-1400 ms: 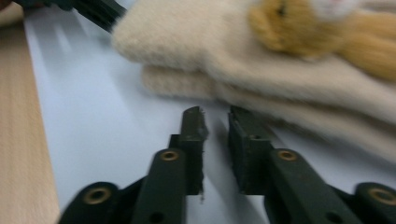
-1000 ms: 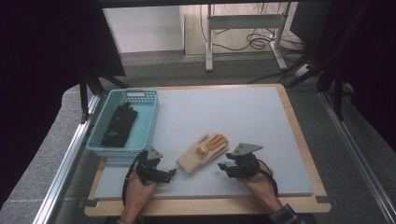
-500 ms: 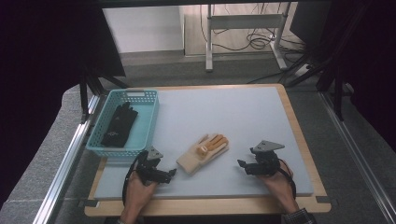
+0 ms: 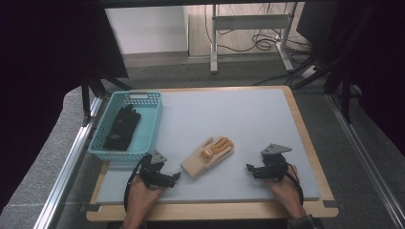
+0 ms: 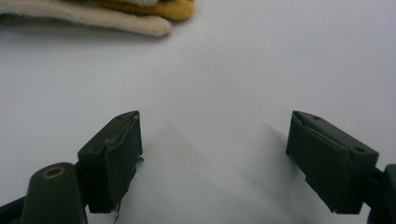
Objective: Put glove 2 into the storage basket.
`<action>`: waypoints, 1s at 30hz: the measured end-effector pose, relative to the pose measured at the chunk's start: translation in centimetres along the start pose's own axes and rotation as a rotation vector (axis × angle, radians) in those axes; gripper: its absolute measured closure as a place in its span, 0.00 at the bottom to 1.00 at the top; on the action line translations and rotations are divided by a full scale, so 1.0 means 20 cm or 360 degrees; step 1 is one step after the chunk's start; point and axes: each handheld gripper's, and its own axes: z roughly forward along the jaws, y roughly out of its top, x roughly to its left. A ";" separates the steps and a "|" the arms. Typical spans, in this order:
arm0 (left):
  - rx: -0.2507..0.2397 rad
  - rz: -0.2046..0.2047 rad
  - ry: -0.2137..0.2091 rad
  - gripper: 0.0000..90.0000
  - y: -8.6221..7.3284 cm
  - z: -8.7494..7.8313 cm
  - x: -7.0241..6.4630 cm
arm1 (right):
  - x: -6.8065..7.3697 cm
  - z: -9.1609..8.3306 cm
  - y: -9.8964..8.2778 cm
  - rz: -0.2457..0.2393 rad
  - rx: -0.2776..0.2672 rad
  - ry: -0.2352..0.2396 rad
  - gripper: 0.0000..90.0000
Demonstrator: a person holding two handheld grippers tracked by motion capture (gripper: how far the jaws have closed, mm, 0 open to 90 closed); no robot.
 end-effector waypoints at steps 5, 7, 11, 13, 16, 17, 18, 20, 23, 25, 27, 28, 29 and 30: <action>-0.0004 0.0000 -0.0006 0.02 0.00 0.00 0.00 | 0.00 0.00 0.00 -0.0002 -0.0001 -0.0004 0.19; -0.0004 -0.0002 -0.0009 0.02 0.00 0.00 0.00 | 0.00 0.00 0.00 -0.0001 -0.0001 -0.0004 0.19; 0.0003 -0.0008 -0.0015 0.02 0.00 0.00 0.01 | 0.00 0.00 0.00 -0.0001 -0.0002 -0.0004 0.19; 0.0032 -0.0004 -0.0035 0.04 0.01 -0.02 0.01 | 0.00 0.00 0.00 -0.0002 -0.0002 -0.0005 0.19; 0.0024 -0.0014 -0.0122 0.04 0.03 -0.06 0.00 | 0.00 0.00 0.00 -0.0002 -0.0002 -0.0005 0.19; 0.0018 -0.0005 -0.0129 0.04 0.04 -0.07 0.00 | 0.00 0.00 0.00 -0.0002 -0.0002 -0.0005 0.19; 0.0018 0.0012 -0.0138 0.04 0.05 -0.08 -0.01 | 0.00 0.00 0.00 -0.0001 -0.0002 -0.0005 0.19; 0.0010 0.0040 -0.0162 0.04 0.08 -0.11 -0.03 | 0.00 0.00 0.00 -0.0001 -0.0002 -0.0005 0.19; 0.0001 0.0077 -0.0210 0.04 0.14 -0.12 -0.05 | 0.00 0.00 0.00 -0.0002 -0.0002 -0.0005 0.19; 0.0001 0.0112 -0.0236 0.04 0.18 -0.12 -0.08 | 0.00 0.00 0.00 0.0000 -0.0002 -0.0004 0.19; 0.0005 0.0140 -0.0250 0.04 0.23 -0.10 -0.11 | 0.00 0.00 0.00 0.0000 -0.0003 -0.0004 0.19; 0.0009 0.0157 -0.0249 0.04 0.26 -0.09 -0.13 | 0.00 0.00 0.00 0.0000 -0.0003 -0.0004 0.19; 0.0017 0.0177 -0.0246 0.05 0.29 -0.08 -0.14 | 0.00 0.00 0.00 0.0000 -0.0003 -0.0004 0.19; 0.0023 0.0193 -0.0246 0.05 0.32 -0.07 -0.16 | 0.00 0.00 0.00 -0.0001 -0.0003 -0.0004 0.19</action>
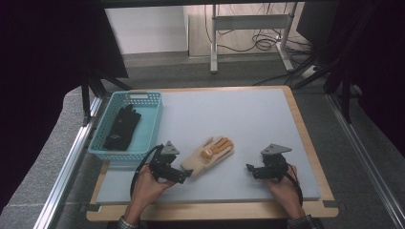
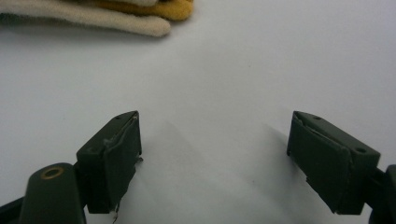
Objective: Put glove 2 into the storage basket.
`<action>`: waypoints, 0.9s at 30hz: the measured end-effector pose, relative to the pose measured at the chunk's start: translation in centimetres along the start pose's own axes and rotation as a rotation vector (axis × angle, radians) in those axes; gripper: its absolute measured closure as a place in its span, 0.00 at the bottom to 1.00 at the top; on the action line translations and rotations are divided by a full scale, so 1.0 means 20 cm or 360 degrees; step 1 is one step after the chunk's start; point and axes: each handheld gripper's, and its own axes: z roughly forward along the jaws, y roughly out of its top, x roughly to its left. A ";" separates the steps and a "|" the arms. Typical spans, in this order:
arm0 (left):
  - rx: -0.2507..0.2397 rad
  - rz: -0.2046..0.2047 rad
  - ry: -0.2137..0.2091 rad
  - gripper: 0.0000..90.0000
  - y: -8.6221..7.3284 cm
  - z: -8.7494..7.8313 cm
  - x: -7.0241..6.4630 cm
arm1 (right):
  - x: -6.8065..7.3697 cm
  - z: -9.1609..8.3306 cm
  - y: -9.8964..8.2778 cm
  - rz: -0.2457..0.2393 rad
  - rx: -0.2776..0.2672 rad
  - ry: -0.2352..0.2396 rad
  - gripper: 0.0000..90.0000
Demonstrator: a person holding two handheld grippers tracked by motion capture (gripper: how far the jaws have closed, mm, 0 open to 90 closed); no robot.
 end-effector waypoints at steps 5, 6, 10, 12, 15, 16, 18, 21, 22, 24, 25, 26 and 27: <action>0.0056 0.0025 -0.0036 0.05 0.13 0.11 -0.03 | 0.00 0.00 0.00 0.0001 0.0000 0.0001 0.19; 0.0074 0.0025 -0.0039 0.05 0.14 0.14 -0.04 | 0.00 0.00 0.00 0.0001 0.0000 0.0001 0.19; 0.0157 0.0028 -0.0027 0.06 0.19 0.26 -0.05 | 0.00 0.00 0.00 0.0000 -0.0001 0.0001 0.19; 0.0197 0.0045 -0.0013 0.06 0.19 0.30 -0.06 | 0.00 0.00 0.00 0.0001 -0.0001 0.0001 0.19; 0.0246 0.0083 0.0062 0.10 0.19 0.36 -0.09 | 0.00 0.00 0.00 0.0000 -0.0001 0.0003 0.19; 0.0258 0.0094 0.0085 0.13 0.19 0.37 -0.10 | 0.00 0.00 0.00 0.0000 -0.0001 0.0003 0.19; 0.0253 0.0092 0.0080 0.18 0.19 0.38 -0.10 | 0.00 0.00 0.00 0.0000 -0.0001 0.0003 0.19; 0.0246 0.0091 0.0090 0.28 0.19 0.37 -0.10 | 0.00 0.00 0.00 -0.0001 -0.0001 0.0003 0.19; 0.0254 0.0097 0.0088 0.30 0.19 0.37 -0.10 | 0.00 0.00 0.00 0.0000 -0.0001 0.0003 0.19; 0.0255 0.0100 0.0084 0.35 0.20 0.37 -0.10 | 0.00 0.00 0.00 -0.0001 -0.0001 0.0003 0.19; 0.0258 0.0108 0.0084 0.39 0.20 0.37 -0.11 | 0.00 0.00 0.00 -0.0001 -0.0001 0.0002 0.19; 0.0260 0.0115 0.0083 0.42 0.20 0.36 -0.11 | 0.00 0.00 0.00 -0.0001 -0.0001 0.0002 0.19; 0.0261 0.0115 0.0082 0.46 0.20 0.36 -0.11 | 0.00 0.00 0.00 -0.0001 -0.0001 0.0003 0.19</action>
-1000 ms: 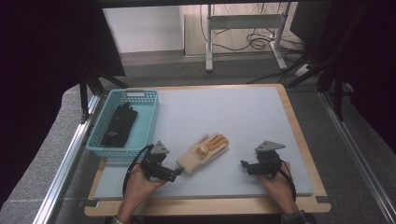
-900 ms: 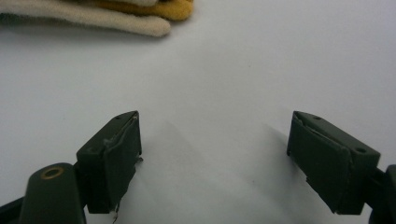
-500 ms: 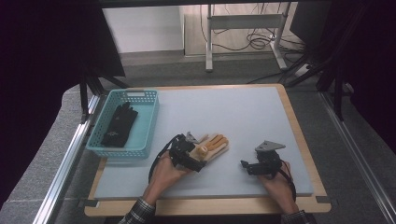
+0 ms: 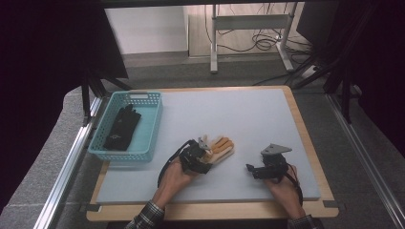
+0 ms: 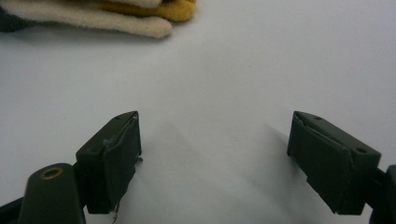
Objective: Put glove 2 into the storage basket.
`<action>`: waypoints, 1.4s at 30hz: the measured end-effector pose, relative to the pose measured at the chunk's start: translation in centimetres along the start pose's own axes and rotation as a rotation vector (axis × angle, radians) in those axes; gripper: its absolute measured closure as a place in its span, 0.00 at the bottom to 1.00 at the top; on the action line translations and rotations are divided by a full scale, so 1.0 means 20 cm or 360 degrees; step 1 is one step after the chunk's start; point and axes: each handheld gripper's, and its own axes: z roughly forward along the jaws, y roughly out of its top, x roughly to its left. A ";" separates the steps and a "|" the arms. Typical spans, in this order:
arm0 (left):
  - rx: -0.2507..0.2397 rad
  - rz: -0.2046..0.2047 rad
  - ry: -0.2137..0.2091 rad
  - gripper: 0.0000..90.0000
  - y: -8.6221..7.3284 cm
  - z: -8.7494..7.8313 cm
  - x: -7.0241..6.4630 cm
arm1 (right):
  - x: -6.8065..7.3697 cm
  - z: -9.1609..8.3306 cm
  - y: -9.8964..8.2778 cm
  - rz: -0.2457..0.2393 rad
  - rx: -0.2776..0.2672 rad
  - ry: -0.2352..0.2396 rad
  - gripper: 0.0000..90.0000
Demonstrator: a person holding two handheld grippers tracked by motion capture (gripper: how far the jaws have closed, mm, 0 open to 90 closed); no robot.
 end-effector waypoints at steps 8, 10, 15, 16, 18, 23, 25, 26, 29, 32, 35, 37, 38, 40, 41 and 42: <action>-0.0002 -0.0011 0.0048 0.71 0.00 -0.02 0.01 | 0.00 0.00 0.00 -0.0001 0.0000 0.0000 0.19; -0.0018 -0.0026 0.0025 0.72 0.00 -0.03 0.02 | 0.00 0.00 0.00 -0.0001 0.0000 0.0001 0.19; -0.0056 -0.0057 0.0030 0.72 0.02 -0.08 0.07 | 0.00 0.00 0.00 -0.0001 0.0000 0.0001 0.19; -0.0059 -0.0058 0.0038 0.72 0.02 -0.10 0.08 | 0.00 0.00 0.00 -0.0002 0.0001 0.0002 0.19; -0.0064 -0.0073 0.0047 0.71 0.03 -0.13 0.10 | 0.00 0.00 0.00 0.0000 0.0002 0.0002 0.19; -0.0081 -0.0113 0.0071 0.70 0.05 -0.21 0.17 | 0.00 0.00 0.00 -0.0003 0.0003 0.0002 0.19; -0.0092 -0.0141 0.0090 0.70 0.05 -0.24 0.20 | 0.00 0.00 0.00 -0.0002 0.0002 0.0001 0.19; -0.0094 -0.0154 0.0103 0.69 0.06 -0.26 0.22 | 0.00 0.00 0.00 -0.0003 0.0002 0.0001 0.19; -0.0099 -0.0193 0.0141 0.68 0.06 -0.32 0.28 | 0.00 0.00 0.00 -0.0001 0.0002 0.0002 0.19; -0.0105 -0.0235 0.0196 0.68 0.06 -0.38 0.34 | 0.00 0.00 0.00 -0.0001 0.0003 0.0001 0.19; -0.0094 -0.0278 0.0269 0.67 0.06 -0.45 0.40 | 0.00 0.00 0.00 -0.0003 0.0002 0.0001 0.19; -0.0090 -0.0312 0.0305 0.67 0.05 -0.48 0.44 | 0.00 0.00 0.00 -0.0003 0.0002 0.0001 0.19; -0.0088 -0.0334 0.0322 0.67 0.05 -0.50 0.46 | 0.00 0.00 0.00 -0.0003 0.0002 0.0001 0.19; -0.0083 -0.0386 0.0357 0.67 0.03 -0.53 0.51 | 0.00 0.00 0.00 -0.0003 0.0002 0.0001 0.19; -0.0085 -0.0413 0.0378 0.67 0.03 -0.54 0.53 | 0.00 0.00 0.00 -0.0003 0.0002 0.0001 0.19; -0.0083 -0.0437 0.0394 0.67 0.02 -0.55 0.56 | 0.00 0.00 0.00 -0.0003 0.0002 0.0001 0.19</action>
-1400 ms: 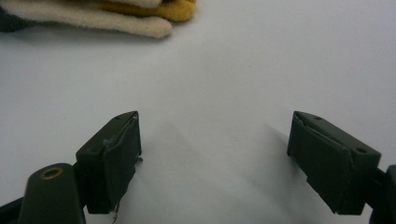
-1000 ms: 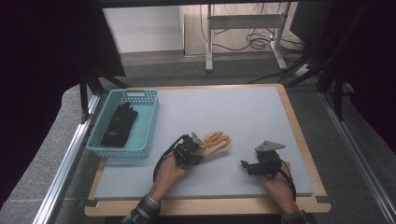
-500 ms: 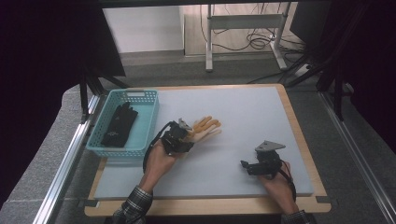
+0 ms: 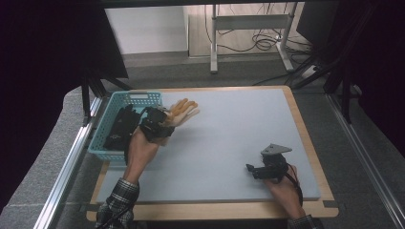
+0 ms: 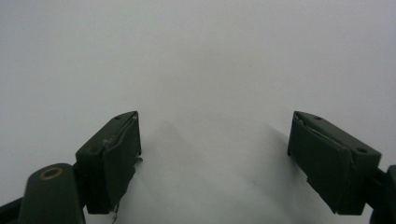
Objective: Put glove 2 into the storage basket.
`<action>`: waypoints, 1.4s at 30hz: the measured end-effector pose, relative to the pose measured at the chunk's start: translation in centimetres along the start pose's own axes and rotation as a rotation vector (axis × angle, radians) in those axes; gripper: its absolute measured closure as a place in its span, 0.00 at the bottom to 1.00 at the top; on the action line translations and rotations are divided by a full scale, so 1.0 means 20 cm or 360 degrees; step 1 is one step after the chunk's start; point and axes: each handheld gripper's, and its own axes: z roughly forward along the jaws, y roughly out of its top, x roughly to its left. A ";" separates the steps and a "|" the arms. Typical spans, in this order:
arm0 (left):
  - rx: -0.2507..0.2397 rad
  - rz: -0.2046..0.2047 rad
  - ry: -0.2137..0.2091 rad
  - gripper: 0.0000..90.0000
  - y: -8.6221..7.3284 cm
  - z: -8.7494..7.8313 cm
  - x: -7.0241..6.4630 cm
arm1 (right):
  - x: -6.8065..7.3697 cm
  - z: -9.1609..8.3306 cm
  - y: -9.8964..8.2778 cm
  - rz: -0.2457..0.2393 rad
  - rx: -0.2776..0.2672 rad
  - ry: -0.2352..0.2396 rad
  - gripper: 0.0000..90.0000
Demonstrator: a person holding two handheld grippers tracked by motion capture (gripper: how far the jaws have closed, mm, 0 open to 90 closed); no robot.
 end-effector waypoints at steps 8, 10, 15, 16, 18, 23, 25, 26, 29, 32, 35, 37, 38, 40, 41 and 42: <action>0.0020 -0.0142 0.0123 0.66 -0.02 -0.04 0.18 | 0.00 0.00 0.00 0.0001 0.0000 0.0000 0.19; 0.0029 -0.0174 0.0150 0.66 -0.03 -0.05 0.22 | 0.00 0.00 0.00 0.0000 0.0000 0.0000 0.19; 0.0067 -0.0277 0.0243 0.65 -0.05 -0.05 0.35 | 0.00 0.00 0.00 0.0001 0.0000 0.0000 0.19; 0.0077 -0.0293 0.0255 0.65 -0.05 -0.05 0.37 | 0.00 0.00 0.00 0.0001 0.0000 0.0000 0.19; 0.0106 -0.0328 0.0287 0.65 -0.06 -0.04 0.41 | 0.00 0.00 0.00 0.0001 -0.0001 0.0000 0.19; 0.0216 -0.0392 0.0344 0.64 -0.08 0.05 0.49 | 0.00 0.00 0.00 0.0003 -0.0003 0.0001 0.19; 0.0247 -0.0411 0.0351 0.64 -0.09 0.08 0.51 | 0.00 0.00 0.00 0.0002 -0.0001 0.0000 0.19; 0.0268 -0.0416 0.0354 0.64 -0.09 0.10 0.52 | 0.00 0.00 0.00 0.0002 -0.0001 0.0000 0.19; 0.0337 -0.0418 0.0359 0.64 -0.09 0.17 0.53 | 0.00 0.00 0.00 0.0003 -0.0001 0.0000 0.19; 0.0388 -0.0406 0.0347 0.63 -0.09 0.23 0.53 | 0.00 0.00 0.00 0.0004 -0.0002 0.0000 0.19; 0.0446 -0.0373 0.0326 0.62 -0.08 0.29 0.50 | 0.00 0.00 0.00 0.0004 -0.0002 0.0000 0.19; 0.0471 -0.0356 0.0307 0.61 -0.07 0.32 0.49 | 0.00 0.00 0.00 0.0004 -0.0002 0.0000 0.19; 0.0482 -0.0350 0.0292 0.61 -0.07 0.34 0.48 | 0.00 0.00 0.00 0.0004 -0.0002 0.0000 0.19; 0.0506 -0.0354 0.0260 0.59 -0.07 0.36 0.48 | 0.00 0.00 0.00 -0.0001 -0.0001 0.0001 0.19; 0.0521 -0.0353 0.0241 0.58 -0.08 0.38 0.48 | 0.00 0.00 0.00 -0.0001 -0.0001 0.0001 0.18; 0.0525 -0.0354 0.0232 0.57 -0.08 0.38 0.48 | 0.00 0.00 0.00 0.0000 -0.0001 0.0001 0.19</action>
